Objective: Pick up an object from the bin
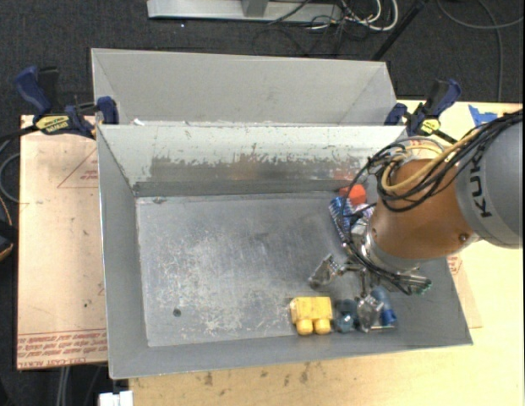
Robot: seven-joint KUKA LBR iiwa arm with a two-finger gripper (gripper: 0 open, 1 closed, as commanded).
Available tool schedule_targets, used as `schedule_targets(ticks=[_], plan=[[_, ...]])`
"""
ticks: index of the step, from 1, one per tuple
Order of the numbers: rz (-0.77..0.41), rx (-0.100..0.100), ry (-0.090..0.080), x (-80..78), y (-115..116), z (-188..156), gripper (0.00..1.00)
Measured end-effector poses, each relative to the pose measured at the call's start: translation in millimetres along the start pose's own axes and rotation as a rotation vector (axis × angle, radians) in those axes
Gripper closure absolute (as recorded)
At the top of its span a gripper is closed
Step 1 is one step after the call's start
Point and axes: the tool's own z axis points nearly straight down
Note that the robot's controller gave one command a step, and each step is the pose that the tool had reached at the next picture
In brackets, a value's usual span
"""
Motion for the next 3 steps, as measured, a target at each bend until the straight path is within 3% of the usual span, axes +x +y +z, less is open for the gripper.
schedule_targets(ticks=[1,2,3], plan=[[0.001,-0.002,0.000,-0.2,1,1,1.00],[0.000,0.000,0.000,0.0,0,0,0.00],[-0.430,0.002,-0.004,-24.0,58,-4,0.00]])
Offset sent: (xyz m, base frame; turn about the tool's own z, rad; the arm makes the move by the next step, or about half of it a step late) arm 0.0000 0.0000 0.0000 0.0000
